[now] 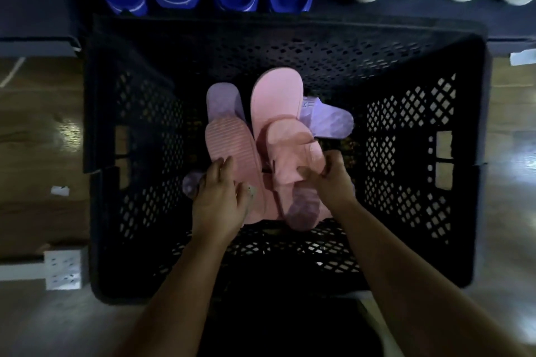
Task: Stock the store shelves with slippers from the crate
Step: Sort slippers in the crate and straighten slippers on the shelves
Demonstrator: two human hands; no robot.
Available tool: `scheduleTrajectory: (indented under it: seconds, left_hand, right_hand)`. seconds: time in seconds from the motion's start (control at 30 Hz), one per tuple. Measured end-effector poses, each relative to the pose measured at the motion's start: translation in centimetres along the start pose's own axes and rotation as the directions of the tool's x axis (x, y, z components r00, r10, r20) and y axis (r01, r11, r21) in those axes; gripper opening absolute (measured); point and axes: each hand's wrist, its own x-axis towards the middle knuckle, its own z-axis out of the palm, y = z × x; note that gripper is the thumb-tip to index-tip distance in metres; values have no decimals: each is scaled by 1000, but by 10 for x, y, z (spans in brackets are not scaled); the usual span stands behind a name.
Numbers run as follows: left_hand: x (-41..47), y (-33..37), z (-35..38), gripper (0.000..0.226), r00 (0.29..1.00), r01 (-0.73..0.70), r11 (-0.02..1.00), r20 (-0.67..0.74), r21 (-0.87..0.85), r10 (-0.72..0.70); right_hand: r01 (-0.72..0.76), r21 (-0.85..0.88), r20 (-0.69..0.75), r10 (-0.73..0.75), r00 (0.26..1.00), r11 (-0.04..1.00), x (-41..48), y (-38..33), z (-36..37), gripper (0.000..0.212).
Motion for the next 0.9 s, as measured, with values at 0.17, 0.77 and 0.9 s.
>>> scheduleTrajectory:
  seconds: [0.17, 0.77, 0.9]
  left_hand:
    - [-1, -1, -8, 64, 997, -69, 997, -28, 45, 71]
    - [58, -19, 6, 45, 949, 306, 902, 27, -305, -313]
    - [56, -21, 12, 26, 843, 538, 567, 398, -623, -363]
  right_hand:
    - [33, 216, -55, -21, 998, 976, -5, -5, -25, 49]
    - [257, -73, 38, -254, 966, 964, 25, -30, -35, 43]
    - [300, -127, 40, -297, 954, 945, 29, -27, -32, 40]
